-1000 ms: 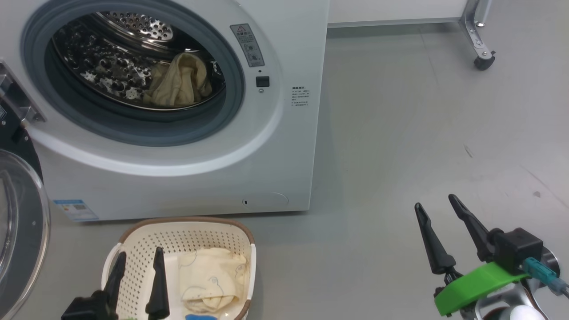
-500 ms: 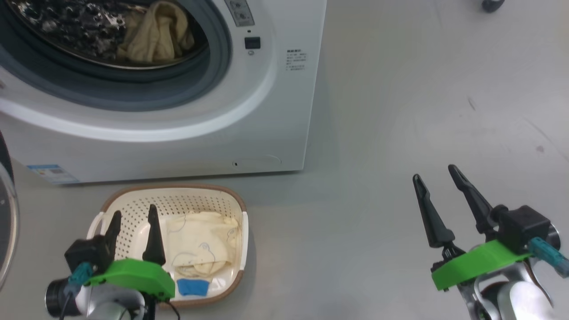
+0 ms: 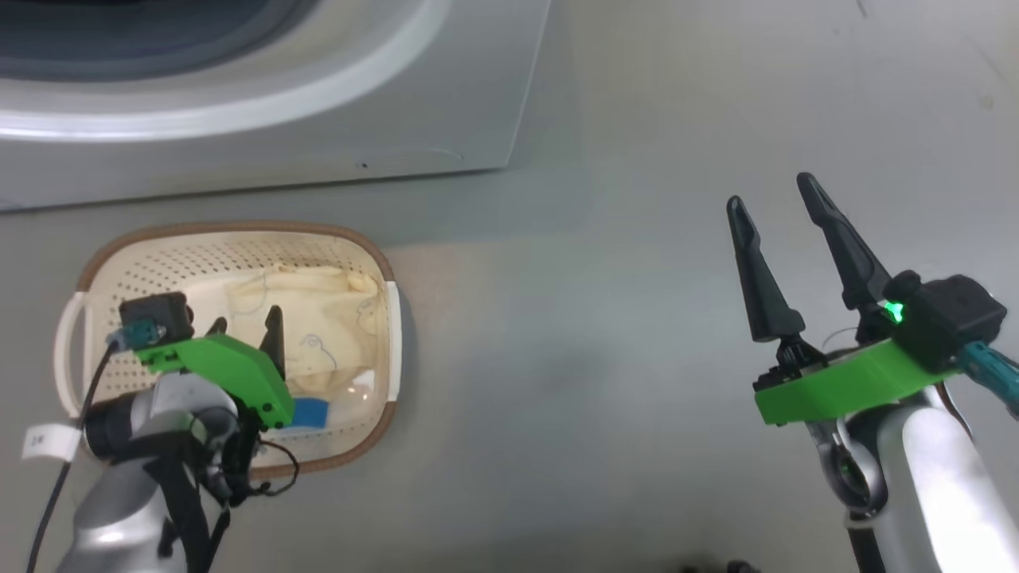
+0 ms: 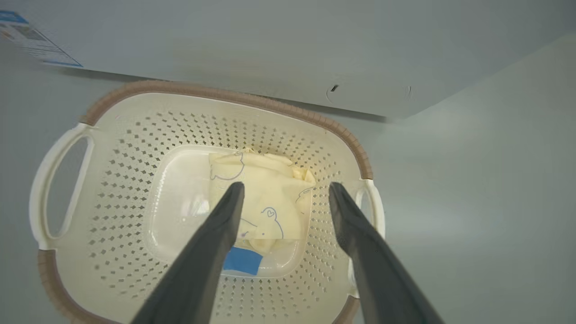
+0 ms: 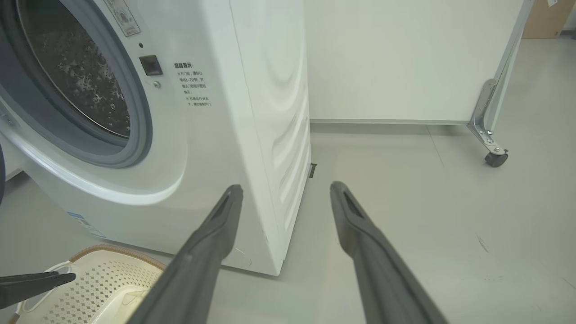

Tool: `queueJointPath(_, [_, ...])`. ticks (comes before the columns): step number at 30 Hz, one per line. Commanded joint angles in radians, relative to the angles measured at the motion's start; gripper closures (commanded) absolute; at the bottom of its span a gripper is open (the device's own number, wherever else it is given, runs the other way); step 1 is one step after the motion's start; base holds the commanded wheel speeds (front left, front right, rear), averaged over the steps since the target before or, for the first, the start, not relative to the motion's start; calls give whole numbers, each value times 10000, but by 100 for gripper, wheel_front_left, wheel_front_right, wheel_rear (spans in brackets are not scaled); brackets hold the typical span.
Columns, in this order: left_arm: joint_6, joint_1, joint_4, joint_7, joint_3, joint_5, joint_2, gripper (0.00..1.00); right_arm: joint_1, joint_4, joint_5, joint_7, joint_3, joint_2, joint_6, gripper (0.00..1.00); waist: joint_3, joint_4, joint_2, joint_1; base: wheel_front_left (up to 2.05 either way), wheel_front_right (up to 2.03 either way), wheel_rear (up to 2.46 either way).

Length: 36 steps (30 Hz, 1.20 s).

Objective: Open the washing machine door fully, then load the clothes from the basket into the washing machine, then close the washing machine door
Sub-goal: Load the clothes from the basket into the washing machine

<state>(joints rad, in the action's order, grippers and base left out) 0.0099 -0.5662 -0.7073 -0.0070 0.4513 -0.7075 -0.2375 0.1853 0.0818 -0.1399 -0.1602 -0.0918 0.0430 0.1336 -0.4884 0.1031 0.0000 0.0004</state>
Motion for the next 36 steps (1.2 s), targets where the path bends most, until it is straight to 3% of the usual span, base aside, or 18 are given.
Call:
queueJointPath(1, [-214, -569, -372, 206, -324, -144, -225, 0, 284, 208, -96, -194, -313, 72, -29, 0, -1068, 517, 0, -4, 0, 0, 0])
queueJointPath(8, [-876, -1890, -2038, 745, -475, -529, -390, 0, 1039, -44, -327, -570, -707, 72, -29, 0, -2434, 1104, 0, -4, 0, 0, 0])
queueJointPath(16, [-1188, -2962, -3297, 1035, -678, -904, -668, 0, 1619, -278, -677, -867, -934, 72, -29, 0, -3619, 1611, 0, -4, 0, 0, 0])
queueJointPath(27, [-1261, -3807, -4500, 820, -999, -1262, -966, 0, 1863, -321, -975, -1006, -1060, 72, -29, 0, -4625, 2041, 0, -4, 0, 0, 0])
queueJointPath(34, [-992, -4194, -5135, 718, -1087, -1336, -1038, 0, 1903, -77, -1107, -1013, -1067, 72, -29, 0, -5013, 2187, 0, -4, 0, 0, 0])
queueJointPath(36, [-917, -4250, -5255, 686, -1099, -1349, -1060, 21, 1884, -20, -1120, -1013, -1059, 72, -29, 0, -5067, 2203, 0, -4, 0, 0, 0])
